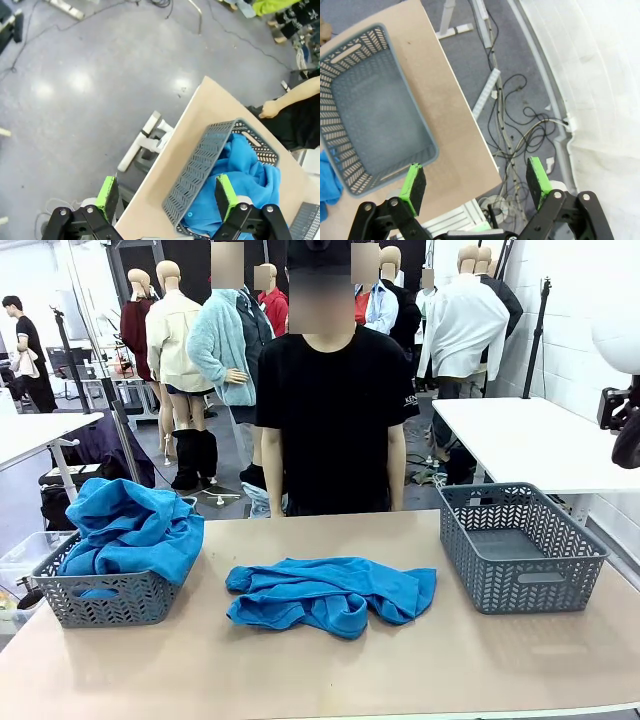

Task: Sort the tops and bottoms.
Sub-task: Lift clothes from the center of the table with your right hand.

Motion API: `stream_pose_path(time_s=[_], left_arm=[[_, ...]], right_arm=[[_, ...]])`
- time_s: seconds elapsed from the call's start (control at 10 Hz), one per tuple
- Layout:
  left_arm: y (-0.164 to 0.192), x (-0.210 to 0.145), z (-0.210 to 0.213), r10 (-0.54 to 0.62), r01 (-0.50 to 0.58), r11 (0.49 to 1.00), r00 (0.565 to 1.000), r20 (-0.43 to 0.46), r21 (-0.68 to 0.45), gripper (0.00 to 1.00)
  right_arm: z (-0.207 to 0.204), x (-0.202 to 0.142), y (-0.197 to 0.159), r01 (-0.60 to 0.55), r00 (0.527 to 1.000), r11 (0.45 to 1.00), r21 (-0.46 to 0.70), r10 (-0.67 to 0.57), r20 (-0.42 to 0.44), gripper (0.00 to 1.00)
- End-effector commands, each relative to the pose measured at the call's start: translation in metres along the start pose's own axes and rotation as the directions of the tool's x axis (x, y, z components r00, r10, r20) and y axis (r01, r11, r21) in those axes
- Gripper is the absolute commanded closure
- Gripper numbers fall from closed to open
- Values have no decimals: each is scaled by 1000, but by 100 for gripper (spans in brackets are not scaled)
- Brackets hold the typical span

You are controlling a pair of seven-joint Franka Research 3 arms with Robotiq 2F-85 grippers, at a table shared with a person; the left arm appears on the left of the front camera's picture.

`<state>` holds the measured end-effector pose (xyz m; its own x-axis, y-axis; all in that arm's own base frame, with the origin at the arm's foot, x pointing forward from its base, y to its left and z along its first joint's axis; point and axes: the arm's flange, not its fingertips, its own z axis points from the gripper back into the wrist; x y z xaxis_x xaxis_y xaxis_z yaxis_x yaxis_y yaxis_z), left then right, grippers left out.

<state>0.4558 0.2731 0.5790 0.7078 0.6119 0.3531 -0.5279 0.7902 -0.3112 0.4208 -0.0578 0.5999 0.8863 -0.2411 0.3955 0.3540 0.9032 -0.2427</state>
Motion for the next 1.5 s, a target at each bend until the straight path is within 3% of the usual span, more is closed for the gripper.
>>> stream_pose_path(time_s=[0.0,0.8,0.9,1.1,1.2,1.3,1.4], left_arm=[[19,2,4,68,-69,997,998,-16,-36,0],[15,2,-4,43,-43,999,999,-11,-6,0],[15,2,-4,43,-43,999,999,-11,-6,0],[15,2,-4,43,-43,999,999,-11,-6,0],[15,2,-4,43,-43,999,999,-11,-6,0],[15,2,-4,43,-43,999,999,-11,-6,0],[15,2,-4,43,-43,999,999,-11,-6,0]], right_arm=[[1,1,2,16,1000,1000,0,-16,-8,0],[0,0,0,0,1000,1000,0,0,0,0],[50,20,35,-125,987,988,-90,133,94,0],[129,40,93,-371,887,924,-90,381,261,0],[155,34,131,-529,791,847,-54,516,328,0],[168,31,170,-663,696,748,-25,628,349,0],[171,20,217,-815,542,579,-22,776,322,0]])
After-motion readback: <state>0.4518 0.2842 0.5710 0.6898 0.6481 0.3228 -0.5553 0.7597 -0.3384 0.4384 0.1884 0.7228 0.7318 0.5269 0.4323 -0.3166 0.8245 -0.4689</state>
